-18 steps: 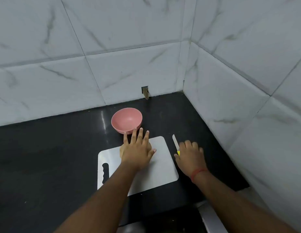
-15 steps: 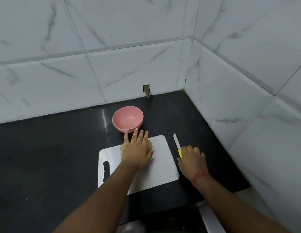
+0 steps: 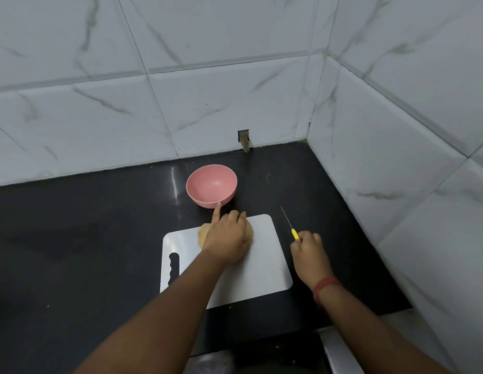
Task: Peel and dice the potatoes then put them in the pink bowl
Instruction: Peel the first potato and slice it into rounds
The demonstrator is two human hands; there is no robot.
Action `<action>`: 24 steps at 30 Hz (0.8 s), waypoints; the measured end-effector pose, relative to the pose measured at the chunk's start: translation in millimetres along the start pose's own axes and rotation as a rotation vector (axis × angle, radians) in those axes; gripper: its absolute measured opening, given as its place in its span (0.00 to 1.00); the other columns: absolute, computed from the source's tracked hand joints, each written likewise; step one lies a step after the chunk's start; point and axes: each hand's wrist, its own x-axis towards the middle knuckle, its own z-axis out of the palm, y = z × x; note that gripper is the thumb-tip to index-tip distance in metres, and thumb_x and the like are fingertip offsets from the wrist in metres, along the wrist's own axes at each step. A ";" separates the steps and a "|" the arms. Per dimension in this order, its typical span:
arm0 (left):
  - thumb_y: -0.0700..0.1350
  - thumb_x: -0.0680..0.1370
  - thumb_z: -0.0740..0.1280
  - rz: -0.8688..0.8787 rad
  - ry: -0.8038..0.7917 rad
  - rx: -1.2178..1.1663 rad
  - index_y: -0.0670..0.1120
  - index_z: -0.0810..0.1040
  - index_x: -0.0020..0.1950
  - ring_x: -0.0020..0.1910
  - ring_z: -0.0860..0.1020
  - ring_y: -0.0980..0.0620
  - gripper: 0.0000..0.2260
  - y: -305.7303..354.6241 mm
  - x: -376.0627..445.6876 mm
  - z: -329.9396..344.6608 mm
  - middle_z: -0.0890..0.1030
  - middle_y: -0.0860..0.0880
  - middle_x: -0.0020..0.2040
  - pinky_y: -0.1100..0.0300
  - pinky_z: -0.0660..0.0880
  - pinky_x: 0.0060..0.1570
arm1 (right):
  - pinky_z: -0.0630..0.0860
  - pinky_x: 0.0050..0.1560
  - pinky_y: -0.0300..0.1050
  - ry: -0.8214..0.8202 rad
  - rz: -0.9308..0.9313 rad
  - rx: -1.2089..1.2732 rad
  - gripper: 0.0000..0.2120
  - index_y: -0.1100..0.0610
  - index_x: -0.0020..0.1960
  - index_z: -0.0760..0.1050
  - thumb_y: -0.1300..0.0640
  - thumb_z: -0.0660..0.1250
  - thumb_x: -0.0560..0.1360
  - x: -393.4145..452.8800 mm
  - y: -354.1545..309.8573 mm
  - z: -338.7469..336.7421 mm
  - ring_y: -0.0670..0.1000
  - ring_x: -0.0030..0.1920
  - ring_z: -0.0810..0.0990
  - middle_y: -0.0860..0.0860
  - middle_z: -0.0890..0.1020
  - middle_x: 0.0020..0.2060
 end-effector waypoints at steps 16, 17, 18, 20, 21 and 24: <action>0.53 0.79 0.69 -0.160 -0.149 -0.596 0.48 0.68 0.62 0.53 0.75 0.49 0.17 21.3 -2.6 1.3 0.75 0.48 0.60 0.55 0.72 0.49 | 0.76 0.44 0.52 -0.170 0.183 0.409 0.11 0.48 0.48 0.74 0.48 0.56 0.71 6.8 -10.6 29.4 0.52 0.42 0.75 0.54 0.76 0.45; 0.54 0.78 0.69 -0.214 -0.149 -0.601 0.49 0.66 0.59 0.50 0.75 0.50 0.17 23.1 -1.3 1.6 0.75 0.49 0.56 0.57 0.71 0.44 | 0.76 0.44 0.51 -0.176 0.183 0.409 0.11 0.48 0.48 0.74 0.49 0.56 0.71 6.1 -12.8 28.9 0.53 0.42 0.75 0.54 0.76 0.45; 0.55 0.78 0.69 -0.270 -0.152 -0.617 0.49 0.65 0.57 0.47 0.74 0.51 0.17 24.3 -1.0 2.2 0.74 0.50 0.53 0.59 0.69 0.40 | 0.76 0.42 0.50 -0.182 0.177 0.408 0.10 0.48 0.49 0.74 0.50 0.56 0.72 5.8 -13.9 29.0 0.52 0.41 0.75 0.54 0.76 0.45; 0.57 0.77 0.70 -0.362 -0.153 -0.671 0.49 0.64 0.57 0.45 0.75 0.51 0.20 25.6 -0.9 4.7 0.74 0.50 0.50 0.60 0.67 0.36 | 0.74 0.36 0.46 -0.200 0.166 0.410 0.10 0.51 0.52 0.75 0.53 0.57 0.76 5.3 -15.2 29.6 0.52 0.40 0.75 0.53 0.75 0.45; 0.57 0.77 0.70 -0.384 -0.154 -0.694 0.49 0.64 0.60 0.46 0.76 0.51 0.21 26.2 -1.3 6.0 0.76 0.49 0.51 0.59 0.69 0.37 | 0.73 0.35 0.46 -0.207 0.161 0.407 0.10 0.52 0.53 0.75 0.54 0.56 0.78 5.1 -15.1 30.2 0.52 0.39 0.75 0.53 0.75 0.45; 0.58 0.77 0.68 -0.366 -0.146 -0.695 0.53 0.60 0.74 0.52 0.79 0.48 0.29 27.3 -2.5 8.6 0.79 0.46 0.58 0.54 0.77 0.48 | 0.74 0.39 0.48 -0.218 0.147 0.399 0.09 0.53 0.51 0.75 0.56 0.56 0.79 4.9 -12.8 33.5 0.52 0.39 0.74 0.54 0.74 0.43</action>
